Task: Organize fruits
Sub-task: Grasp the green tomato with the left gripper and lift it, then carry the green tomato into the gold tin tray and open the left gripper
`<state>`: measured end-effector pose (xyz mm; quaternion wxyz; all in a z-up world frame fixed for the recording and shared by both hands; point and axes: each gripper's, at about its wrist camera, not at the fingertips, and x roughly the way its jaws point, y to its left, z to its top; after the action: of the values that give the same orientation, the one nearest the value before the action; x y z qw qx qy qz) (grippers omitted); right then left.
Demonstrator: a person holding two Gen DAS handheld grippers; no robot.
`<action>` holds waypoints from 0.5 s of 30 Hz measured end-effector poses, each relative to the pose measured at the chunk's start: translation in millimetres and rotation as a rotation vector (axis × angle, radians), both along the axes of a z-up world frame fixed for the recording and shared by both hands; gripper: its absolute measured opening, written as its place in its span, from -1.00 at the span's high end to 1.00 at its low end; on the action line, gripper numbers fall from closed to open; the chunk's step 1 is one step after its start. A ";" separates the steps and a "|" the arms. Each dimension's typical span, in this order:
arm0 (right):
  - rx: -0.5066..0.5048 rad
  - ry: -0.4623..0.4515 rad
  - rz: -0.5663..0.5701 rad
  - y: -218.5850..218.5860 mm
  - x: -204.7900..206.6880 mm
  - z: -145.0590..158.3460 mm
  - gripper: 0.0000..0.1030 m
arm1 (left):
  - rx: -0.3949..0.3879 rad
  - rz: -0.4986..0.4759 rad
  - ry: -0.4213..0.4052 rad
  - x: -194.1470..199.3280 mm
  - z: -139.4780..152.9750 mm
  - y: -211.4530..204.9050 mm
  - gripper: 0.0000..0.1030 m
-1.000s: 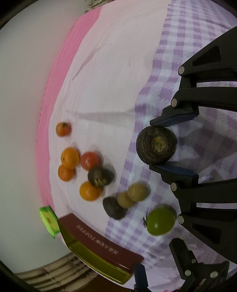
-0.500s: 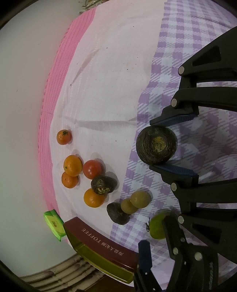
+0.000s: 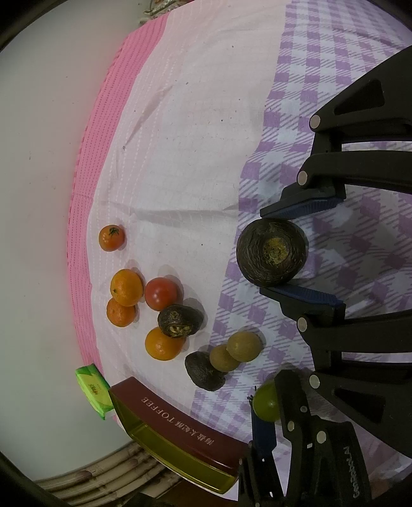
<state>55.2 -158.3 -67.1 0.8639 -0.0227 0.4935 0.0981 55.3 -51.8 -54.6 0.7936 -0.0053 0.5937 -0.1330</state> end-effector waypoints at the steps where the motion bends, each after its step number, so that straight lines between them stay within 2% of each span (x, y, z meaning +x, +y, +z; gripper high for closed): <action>1: -0.002 0.000 0.001 0.8 0.3 -0.3 0.19 | -0.005 0.002 -0.002 -1.3 2.6 2.5 0.33; 6: -0.010 0.002 -0.003 2.3 1.2 -0.7 0.19 | -0.007 0.010 -0.039 -4.3 20.9 16.3 0.33; 10: -0.018 0.003 -0.004 3.5 1.3 -1.1 0.19 | -0.005 0.058 -0.080 -0.3 40.9 43.4 0.33; 15: -0.038 0.001 -0.005 6.5 0.8 -1.7 0.19 | 0.049 0.136 -0.132 12.3 56.6 86.6 0.33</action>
<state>56.0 -151.8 -68.9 0.8632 -0.0377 0.4959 0.0866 67.6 34.8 2.0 0.8381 -0.0174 0.5414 -0.0644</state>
